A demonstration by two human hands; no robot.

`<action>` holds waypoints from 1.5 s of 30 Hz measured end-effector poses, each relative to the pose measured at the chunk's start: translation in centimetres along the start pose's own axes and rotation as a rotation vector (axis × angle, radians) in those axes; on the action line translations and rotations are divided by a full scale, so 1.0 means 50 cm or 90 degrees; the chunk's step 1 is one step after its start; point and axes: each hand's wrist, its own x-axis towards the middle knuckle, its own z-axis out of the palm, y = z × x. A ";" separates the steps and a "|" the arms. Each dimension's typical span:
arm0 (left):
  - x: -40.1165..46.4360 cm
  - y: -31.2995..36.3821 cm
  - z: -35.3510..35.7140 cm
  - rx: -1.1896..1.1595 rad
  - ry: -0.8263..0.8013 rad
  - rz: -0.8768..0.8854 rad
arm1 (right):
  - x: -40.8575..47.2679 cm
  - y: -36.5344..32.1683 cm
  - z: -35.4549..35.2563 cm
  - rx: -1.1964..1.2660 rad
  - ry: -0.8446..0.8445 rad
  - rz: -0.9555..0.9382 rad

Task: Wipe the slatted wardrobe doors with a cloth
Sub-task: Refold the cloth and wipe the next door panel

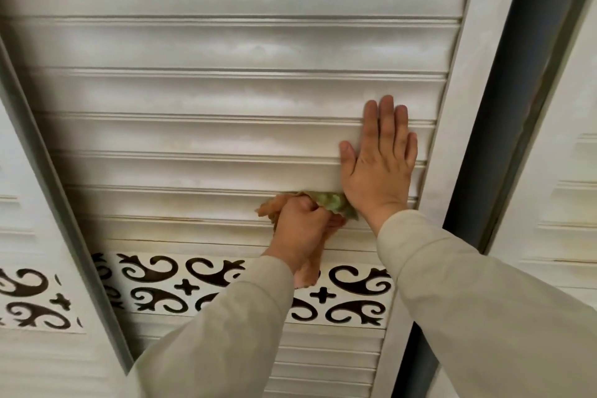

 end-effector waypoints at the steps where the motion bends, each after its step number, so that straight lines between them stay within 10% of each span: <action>1: 0.001 0.001 -0.006 0.006 0.020 0.003 | 0.000 0.006 0.001 0.000 0.005 -0.001; 11: -0.001 0.075 -0.293 -0.264 0.521 0.039 | 0.001 0.069 -0.015 -0.014 0.063 0.014; 19: -0.008 0.034 -0.240 -0.257 0.297 -0.055 | 0.018 0.028 -0.051 0.039 0.111 0.211; 26: -0.017 0.015 -0.101 -0.101 0.017 -0.116 | 0.012 -0.179 0.001 0.033 -0.009 -0.129; 34: 0.048 0.037 -0.403 -0.077 0.458 0.006 | 0.022 -0.125 0.038 -0.037 0.049 -0.073; 37: 0.049 0.022 -0.427 -0.258 0.455 -0.015 | 0.020 -0.131 0.041 -0.048 0.046 -0.070; 45: 0.029 -0.015 -0.216 -0.096 0.221 -0.065 | 0.021 -0.135 0.043 -0.054 0.049 -0.071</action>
